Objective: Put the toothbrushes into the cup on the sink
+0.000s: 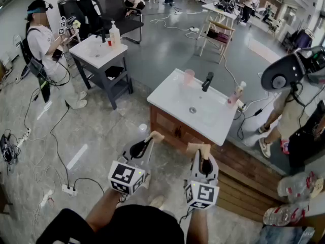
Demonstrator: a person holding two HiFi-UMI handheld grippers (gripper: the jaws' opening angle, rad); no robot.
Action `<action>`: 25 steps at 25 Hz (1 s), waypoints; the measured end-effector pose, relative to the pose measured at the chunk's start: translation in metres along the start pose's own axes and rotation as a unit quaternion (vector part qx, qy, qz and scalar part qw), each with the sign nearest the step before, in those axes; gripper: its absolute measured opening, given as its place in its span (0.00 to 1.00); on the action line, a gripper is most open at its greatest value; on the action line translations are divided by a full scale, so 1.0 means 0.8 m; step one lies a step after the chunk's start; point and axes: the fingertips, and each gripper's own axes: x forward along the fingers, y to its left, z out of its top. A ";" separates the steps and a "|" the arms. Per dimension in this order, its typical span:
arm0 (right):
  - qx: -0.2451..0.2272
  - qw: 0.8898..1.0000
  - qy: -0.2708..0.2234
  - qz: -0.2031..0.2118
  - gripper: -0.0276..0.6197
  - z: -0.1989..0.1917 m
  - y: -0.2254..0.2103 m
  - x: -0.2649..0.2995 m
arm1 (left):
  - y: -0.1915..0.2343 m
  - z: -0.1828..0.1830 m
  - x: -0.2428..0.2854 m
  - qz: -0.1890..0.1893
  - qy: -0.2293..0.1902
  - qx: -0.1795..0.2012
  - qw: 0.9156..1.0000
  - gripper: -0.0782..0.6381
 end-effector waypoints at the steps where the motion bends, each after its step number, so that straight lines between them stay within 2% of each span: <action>1: 0.000 1.000 0.000 0.000 0.13 -0.001 -0.001 0.001 | 0.001 -0.001 0.001 0.000 0.000 0.000 1.000 0.12; 13: -0.009 1.000 0.005 -0.004 0.14 -0.007 -0.002 0.038 | 0.027 -0.009 0.032 0.004 0.009 -0.004 1.000 0.12; 25: -0.002 1.000 0.018 -0.015 0.13 -0.008 -0.017 0.140 | 0.085 -0.001 0.120 -0.004 0.021 -0.011 1.000 0.12</action>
